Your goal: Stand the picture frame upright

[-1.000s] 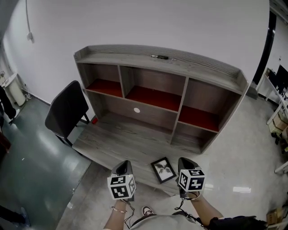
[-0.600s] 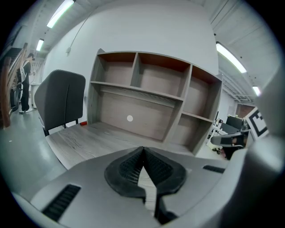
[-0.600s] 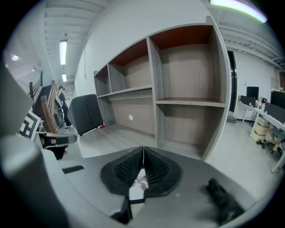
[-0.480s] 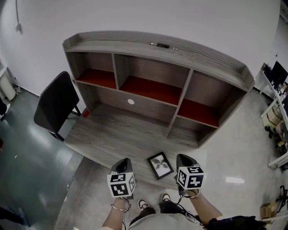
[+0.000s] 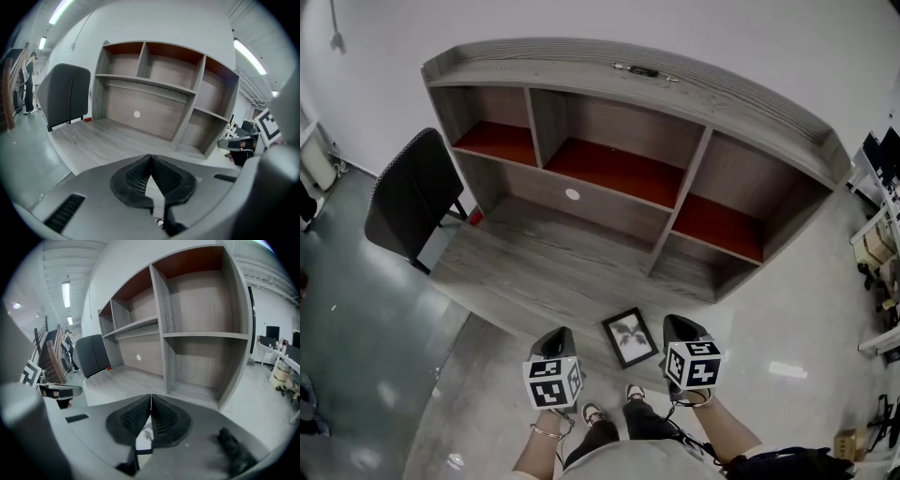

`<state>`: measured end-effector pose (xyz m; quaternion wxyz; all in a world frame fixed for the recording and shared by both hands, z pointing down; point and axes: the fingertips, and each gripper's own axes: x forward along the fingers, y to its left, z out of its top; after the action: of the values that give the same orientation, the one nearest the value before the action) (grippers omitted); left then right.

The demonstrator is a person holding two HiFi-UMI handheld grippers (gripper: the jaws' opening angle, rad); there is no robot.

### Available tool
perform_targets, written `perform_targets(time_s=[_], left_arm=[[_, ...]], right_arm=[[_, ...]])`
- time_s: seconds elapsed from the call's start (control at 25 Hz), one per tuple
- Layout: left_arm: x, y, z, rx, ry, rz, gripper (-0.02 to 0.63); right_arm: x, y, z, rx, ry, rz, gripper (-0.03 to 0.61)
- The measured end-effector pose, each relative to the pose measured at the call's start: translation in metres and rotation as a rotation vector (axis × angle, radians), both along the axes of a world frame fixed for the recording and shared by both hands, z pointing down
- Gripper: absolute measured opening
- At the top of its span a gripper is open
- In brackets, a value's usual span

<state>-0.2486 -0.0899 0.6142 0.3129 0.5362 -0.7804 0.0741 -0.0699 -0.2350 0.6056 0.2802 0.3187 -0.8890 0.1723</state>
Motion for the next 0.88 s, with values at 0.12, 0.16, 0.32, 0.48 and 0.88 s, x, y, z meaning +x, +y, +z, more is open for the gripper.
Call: perform_targets(time_s=[0.12, 0.16, 0.32, 0.48, 0.88], left_arm=[[0.001, -0.004, 0.003, -0.007, 0.006, -0.020, 0.012], [0.002, -0.005, 0.005, -0.011, 0.010, -0.025, 0.012], [0.009, -0.007, 0.019, -0.037, 0.026, -0.041, 0.012], [0.013, -0.003, 0.036, -0.074, 0.046, -0.063, 0.012], [0.018, 0.016, 0.072, -0.149, 0.092, -0.104, 0.012]], right_arm=[[0.000, -0.007, 0.005, -0.014, 0.005, -0.017, 0.032], [0.000, -0.009, 0.007, -0.020, 0.007, -0.023, 0.032], [0.002, -0.015, 0.021, -0.053, 0.021, -0.046, 0.032], [0.004, -0.019, 0.038, -0.084, 0.043, -0.064, 0.032], [0.000, -0.012, 0.079, -0.147, 0.090, -0.109, 0.032]])
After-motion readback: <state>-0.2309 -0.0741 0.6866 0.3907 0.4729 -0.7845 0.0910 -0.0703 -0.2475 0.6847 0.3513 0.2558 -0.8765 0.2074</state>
